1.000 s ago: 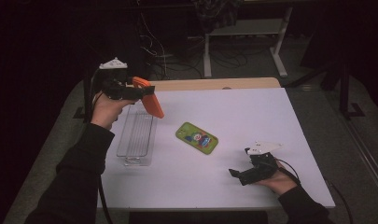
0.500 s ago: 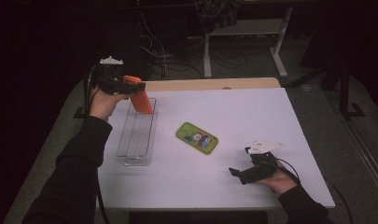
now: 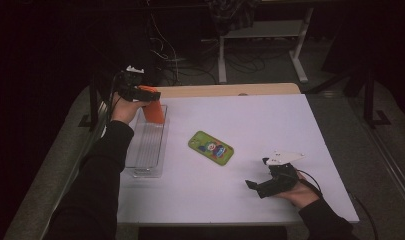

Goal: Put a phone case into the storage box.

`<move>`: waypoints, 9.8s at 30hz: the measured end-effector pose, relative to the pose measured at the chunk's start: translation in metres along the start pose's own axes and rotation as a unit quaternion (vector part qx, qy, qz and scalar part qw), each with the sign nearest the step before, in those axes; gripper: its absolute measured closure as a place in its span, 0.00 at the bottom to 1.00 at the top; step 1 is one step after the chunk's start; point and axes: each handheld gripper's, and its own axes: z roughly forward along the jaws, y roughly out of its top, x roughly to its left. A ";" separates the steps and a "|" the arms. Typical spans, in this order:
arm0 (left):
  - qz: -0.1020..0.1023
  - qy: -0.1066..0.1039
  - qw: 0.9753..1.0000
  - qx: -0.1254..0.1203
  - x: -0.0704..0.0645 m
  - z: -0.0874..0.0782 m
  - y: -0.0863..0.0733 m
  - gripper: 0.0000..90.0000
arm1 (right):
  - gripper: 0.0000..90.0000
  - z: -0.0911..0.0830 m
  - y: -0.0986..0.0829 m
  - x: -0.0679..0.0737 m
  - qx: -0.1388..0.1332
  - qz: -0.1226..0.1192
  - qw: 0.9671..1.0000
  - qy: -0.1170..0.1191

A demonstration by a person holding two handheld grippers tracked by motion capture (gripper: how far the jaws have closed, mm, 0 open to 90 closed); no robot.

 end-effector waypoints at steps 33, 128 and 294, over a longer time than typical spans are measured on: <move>-0.025 0.034 0.999 -0.033 0.006 0.022 -0.003 0.09 | 0.00 0.000 -0.001 0.001 0.003 -0.005 1.000 0.005; 0.183 -0.267 0.946 -0.016 -0.184 -0.046 -0.152 0.00 | 0.00 0.013 0.047 -0.005 0.051 0.009 0.999 0.009; 0.349 -0.384 0.852 0.073 -0.211 -0.041 -0.110 0.00 | 0.17 0.063 0.115 0.048 0.179 -0.259 0.926 0.210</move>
